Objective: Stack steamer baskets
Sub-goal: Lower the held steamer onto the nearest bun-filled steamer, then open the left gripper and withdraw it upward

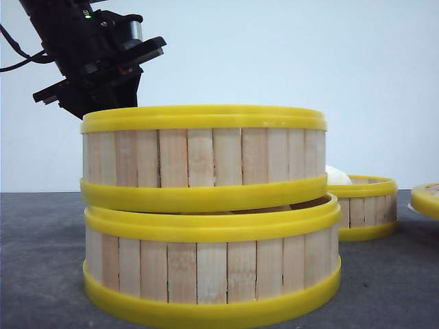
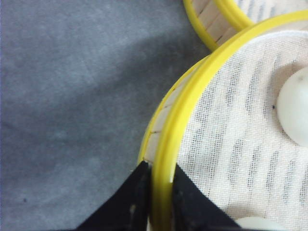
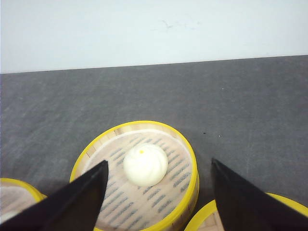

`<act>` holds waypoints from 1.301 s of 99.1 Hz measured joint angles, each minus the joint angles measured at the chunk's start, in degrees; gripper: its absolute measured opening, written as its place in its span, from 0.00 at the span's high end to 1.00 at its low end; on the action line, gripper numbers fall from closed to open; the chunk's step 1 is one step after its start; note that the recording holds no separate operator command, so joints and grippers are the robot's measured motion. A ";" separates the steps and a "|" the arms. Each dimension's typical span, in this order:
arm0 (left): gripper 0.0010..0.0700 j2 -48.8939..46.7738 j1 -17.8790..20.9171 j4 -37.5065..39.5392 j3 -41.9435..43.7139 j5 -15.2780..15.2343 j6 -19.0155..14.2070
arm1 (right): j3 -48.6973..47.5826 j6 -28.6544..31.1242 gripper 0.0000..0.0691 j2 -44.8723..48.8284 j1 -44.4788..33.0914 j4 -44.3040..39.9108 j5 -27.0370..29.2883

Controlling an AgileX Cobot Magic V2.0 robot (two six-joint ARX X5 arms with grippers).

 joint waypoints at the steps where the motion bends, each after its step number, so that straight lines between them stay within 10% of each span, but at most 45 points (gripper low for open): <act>1: 0.97 0.00 -0.07 -0.02 0.00 0.00 0.00 | 0.00 0.00 0.39 0.00 0.00 0.00 0.00; 129: 0.95 1.92 -1.38 0.02 -0.50 0.46 -1.44 | 0.00 0.00 0.39 0.00 0.00 -1.18 0.00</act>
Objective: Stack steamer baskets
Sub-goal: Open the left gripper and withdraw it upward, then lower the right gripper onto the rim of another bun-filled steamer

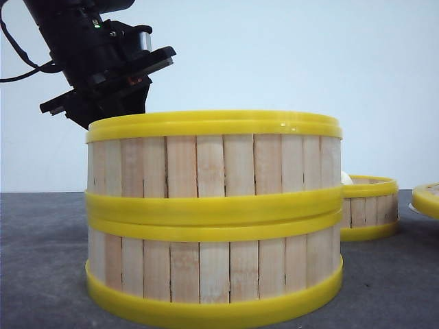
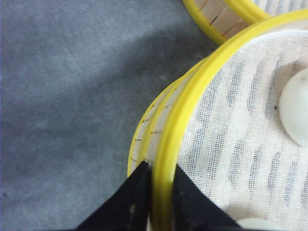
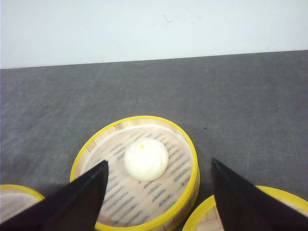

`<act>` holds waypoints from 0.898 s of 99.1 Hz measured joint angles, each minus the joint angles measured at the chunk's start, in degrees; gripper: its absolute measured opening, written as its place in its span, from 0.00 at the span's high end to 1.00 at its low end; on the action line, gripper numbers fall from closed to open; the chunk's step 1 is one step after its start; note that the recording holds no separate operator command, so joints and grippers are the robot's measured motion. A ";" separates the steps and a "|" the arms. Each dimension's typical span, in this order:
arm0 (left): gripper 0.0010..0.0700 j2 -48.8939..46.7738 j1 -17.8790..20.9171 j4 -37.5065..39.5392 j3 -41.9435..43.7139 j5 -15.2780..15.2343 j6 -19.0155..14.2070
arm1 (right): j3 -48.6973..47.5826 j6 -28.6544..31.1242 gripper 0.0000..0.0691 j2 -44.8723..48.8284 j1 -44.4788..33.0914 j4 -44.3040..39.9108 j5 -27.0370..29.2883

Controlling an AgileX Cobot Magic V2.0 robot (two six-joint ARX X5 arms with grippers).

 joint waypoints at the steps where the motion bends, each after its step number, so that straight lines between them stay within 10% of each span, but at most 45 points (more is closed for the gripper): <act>1: 0.95 0.02 0.00 0.02 0.00 0.02 -0.02 | 0.00 0.00 0.39 0.00 0.00 -0.02 0.00; 23: 0.69 1.07 -0.13 0.11 -0.02 0.63 -0.66 | 0.00 0.00 0.39 0.00 0.00 -0.11 0.00; 89: 0.67 -35.15 0.13 6.19 -0.02 0.02 -1.27 | 4.98 -1.07 0.39 14.91 -0.02 1.05 -0.02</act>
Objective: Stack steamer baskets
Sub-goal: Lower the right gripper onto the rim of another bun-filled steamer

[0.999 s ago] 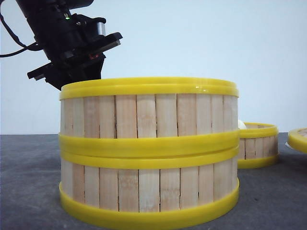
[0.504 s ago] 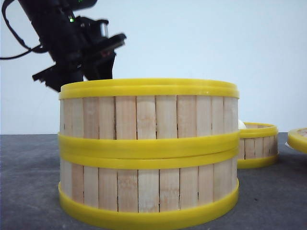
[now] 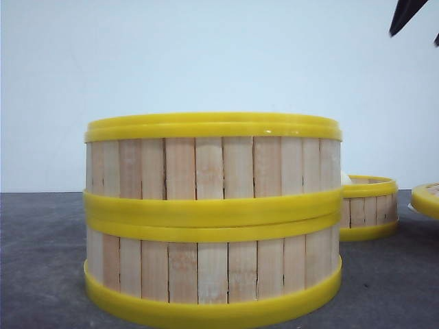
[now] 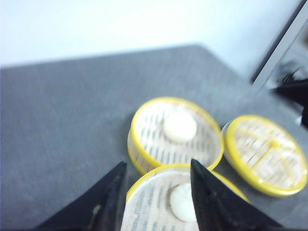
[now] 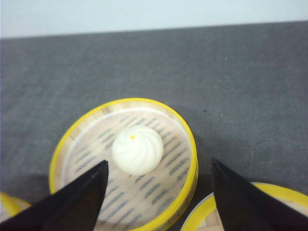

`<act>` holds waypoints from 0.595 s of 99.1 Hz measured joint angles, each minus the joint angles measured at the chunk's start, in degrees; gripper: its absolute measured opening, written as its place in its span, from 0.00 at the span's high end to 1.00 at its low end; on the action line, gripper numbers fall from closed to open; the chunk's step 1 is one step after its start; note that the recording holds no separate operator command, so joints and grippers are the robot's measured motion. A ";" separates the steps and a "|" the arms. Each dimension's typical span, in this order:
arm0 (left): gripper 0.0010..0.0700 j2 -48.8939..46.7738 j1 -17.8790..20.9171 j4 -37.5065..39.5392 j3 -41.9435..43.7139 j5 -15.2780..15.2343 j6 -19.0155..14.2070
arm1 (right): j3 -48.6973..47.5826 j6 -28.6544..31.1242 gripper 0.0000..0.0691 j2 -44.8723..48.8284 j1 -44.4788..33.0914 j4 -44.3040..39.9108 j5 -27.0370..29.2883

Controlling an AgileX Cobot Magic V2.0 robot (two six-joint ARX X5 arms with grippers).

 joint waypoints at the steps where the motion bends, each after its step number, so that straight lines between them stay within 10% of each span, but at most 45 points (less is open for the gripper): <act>1: 0.67 -0.72 0.00 -0.42 0.00 -0.24 0.00 | 0.31 -0.04 0.39 0.57 0.00 -0.07 0.00; 21: 0.67 -13.07 0.00 -6.99 -3.32 -6.56 -0.07 | 6.34 -0.59 0.39 12.22 -0.83 -1.07 -0.02; 59: 0.67 -29.81 0.00 -13.60 -11.30 -6.69 -5.27 | 8.83 -0.87 0.39 30.47 -4.11 -1.27 0.02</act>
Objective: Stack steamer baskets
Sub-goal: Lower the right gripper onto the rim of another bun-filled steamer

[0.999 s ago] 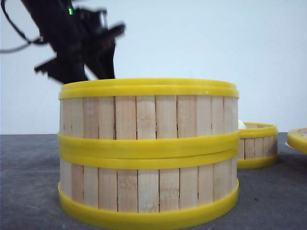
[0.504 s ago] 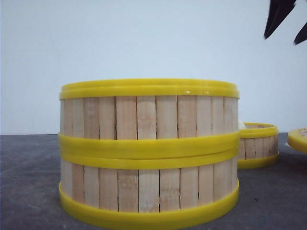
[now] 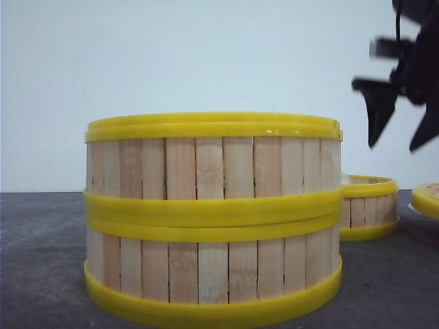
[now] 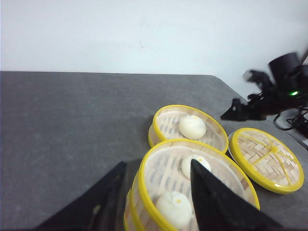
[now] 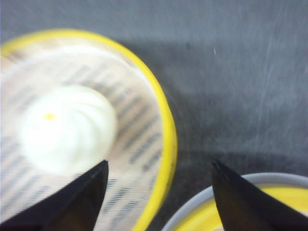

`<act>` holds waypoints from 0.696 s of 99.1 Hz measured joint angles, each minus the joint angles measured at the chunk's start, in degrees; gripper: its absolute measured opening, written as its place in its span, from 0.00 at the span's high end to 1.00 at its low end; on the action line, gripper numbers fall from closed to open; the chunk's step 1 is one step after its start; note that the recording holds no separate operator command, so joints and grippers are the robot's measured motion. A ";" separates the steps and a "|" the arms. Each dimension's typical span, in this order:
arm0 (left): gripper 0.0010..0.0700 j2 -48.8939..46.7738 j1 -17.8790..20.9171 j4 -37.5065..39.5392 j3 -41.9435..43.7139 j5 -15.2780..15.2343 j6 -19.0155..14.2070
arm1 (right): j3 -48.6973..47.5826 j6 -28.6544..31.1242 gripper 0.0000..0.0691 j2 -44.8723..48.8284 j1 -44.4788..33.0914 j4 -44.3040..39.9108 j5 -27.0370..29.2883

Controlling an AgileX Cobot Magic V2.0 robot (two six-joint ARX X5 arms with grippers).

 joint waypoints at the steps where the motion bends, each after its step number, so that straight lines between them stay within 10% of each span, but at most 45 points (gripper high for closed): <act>1: 0.67 -0.17 0.00 -0.22 0.00 0.00 -0.07 | 0.00 -0.02 0.39 0.42 -0.11 0.11 0.00; 29: 0.67 -2.14 0.00 -3.37 0.00 0.02 -2.67 | 0.00 0.04 0.43 5.84 -0.28 3.48 0.00; 69: 0.67 -2.14 0.00 -4.02 0.02 0.02 -3.80 | 0.00 0.55 0.77 8.55 -0.28 3.98 0.00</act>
